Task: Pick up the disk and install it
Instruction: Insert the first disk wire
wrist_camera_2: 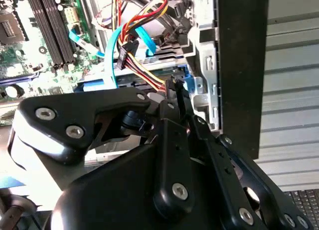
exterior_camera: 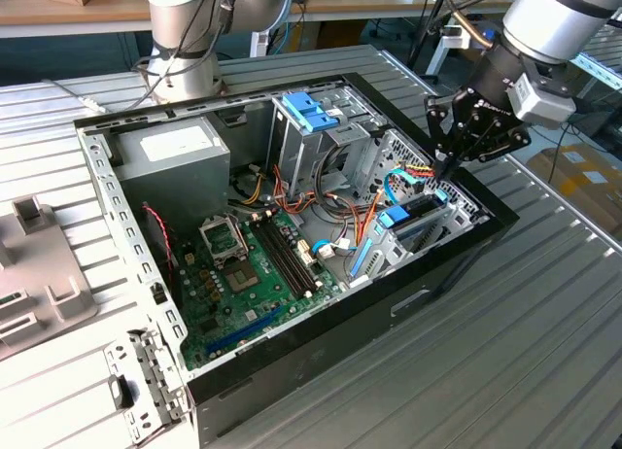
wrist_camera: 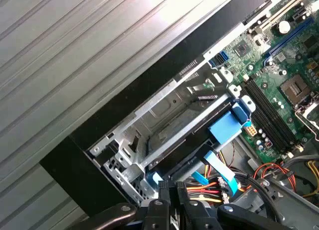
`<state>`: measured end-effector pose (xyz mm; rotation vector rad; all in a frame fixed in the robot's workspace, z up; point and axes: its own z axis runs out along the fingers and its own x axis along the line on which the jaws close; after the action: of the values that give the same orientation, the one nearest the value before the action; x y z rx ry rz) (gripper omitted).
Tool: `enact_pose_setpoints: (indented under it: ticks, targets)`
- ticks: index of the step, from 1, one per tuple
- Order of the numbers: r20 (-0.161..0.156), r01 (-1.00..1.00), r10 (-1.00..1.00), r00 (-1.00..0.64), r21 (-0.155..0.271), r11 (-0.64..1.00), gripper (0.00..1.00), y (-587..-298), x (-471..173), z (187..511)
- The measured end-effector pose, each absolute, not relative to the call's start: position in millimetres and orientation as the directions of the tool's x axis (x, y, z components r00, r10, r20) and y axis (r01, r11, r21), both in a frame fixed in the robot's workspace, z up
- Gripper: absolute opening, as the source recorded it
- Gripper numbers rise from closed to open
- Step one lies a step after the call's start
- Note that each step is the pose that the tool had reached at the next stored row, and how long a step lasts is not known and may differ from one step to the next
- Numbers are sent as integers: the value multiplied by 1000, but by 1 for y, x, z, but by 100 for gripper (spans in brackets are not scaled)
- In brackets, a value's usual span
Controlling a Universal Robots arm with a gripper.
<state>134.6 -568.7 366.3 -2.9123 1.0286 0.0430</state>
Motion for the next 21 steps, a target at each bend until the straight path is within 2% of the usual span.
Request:
enact_pose_setpoints:
  ticks: [17,21]
  targets:
    - [-44,-764,-763,645,-40,-644,17,-569,126,362]
    - [-44,-837,-835,548,-40,-546,17,-569,126,362]
